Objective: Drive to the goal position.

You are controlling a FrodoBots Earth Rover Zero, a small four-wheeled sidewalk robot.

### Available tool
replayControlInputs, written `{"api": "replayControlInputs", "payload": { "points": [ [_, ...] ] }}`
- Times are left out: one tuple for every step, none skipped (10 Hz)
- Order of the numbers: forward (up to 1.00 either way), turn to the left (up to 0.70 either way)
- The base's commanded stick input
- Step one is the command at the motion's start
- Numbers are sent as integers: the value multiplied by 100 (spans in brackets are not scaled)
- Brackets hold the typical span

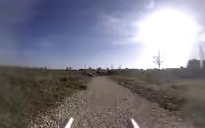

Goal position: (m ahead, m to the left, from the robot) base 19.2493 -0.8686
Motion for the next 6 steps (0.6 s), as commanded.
{"api": "replayControlInputs", "payload": {
  "points": [
    [50,0],
    [50,0],
    [50,0],
    [50,0],
    [50,0],
    [50,0]
  ]
}}
